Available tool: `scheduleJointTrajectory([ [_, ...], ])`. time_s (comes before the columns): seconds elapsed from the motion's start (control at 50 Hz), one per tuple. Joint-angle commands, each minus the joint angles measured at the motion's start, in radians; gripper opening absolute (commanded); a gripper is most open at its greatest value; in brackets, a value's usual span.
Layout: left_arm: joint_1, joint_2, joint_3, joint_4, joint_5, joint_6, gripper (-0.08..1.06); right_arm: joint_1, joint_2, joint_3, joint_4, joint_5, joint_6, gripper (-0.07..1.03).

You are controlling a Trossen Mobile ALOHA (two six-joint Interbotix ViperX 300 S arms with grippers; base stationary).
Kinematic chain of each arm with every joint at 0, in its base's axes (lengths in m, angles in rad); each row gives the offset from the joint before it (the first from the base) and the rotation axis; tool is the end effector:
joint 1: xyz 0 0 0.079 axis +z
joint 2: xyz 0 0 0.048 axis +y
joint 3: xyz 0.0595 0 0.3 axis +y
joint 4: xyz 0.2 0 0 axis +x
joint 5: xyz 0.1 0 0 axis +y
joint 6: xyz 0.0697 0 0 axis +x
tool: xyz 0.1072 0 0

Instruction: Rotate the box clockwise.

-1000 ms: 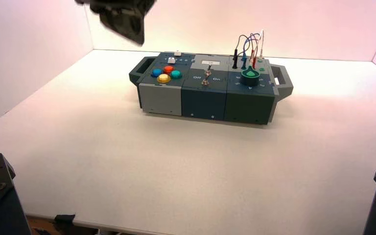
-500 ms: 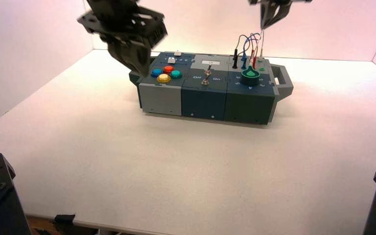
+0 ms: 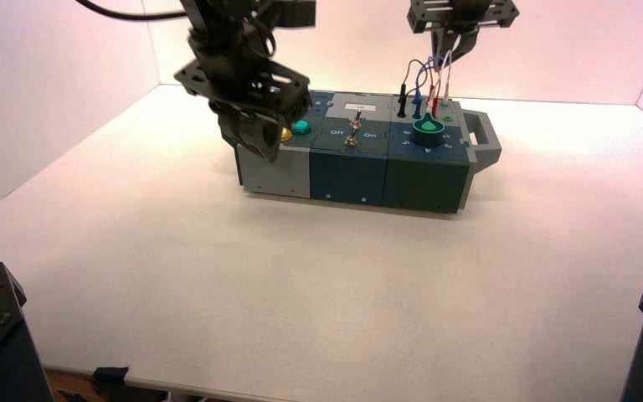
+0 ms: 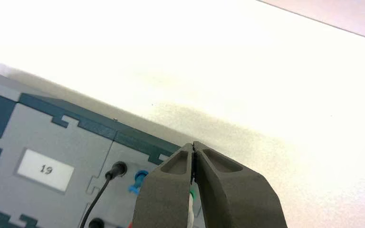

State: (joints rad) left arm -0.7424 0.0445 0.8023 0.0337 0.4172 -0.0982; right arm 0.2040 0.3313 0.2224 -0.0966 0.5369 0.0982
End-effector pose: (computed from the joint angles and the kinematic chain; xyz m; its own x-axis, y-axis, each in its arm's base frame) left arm 0.2411 -0.2179 0.0307 0.2319 -0.1942 -0.9532 0.6241 0.7813 -0.0074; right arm 0.4826 0.0909 0.0770 0.4636 0.0455 -0.8849 -0.1668 0.9853 -0.0367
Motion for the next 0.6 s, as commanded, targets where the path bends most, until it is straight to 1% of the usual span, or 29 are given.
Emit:
scheduleJointTrajectory([
  [0.02, -0.003, 0.037, -0.041, 0.002, -0.018, 0.003, -0.03, 0.002, 0.003, -0.043, 0.002, -0.003, -0.003, -0.02],
  [0.22, -0.003, 0.092, -0.067, 0.003, -0.015, 0.008, -0.03, 0.002, 0.06, -0.071, 0.002, -0.003, -0.003, -0.02],
  [0.6, -0.002, 0.098, -0.078, 0.003, -0.018, 0.009, -0.03, 0.0, 0.141, -0.094, 0.005, -0.003, -0.005, -0.02],
])
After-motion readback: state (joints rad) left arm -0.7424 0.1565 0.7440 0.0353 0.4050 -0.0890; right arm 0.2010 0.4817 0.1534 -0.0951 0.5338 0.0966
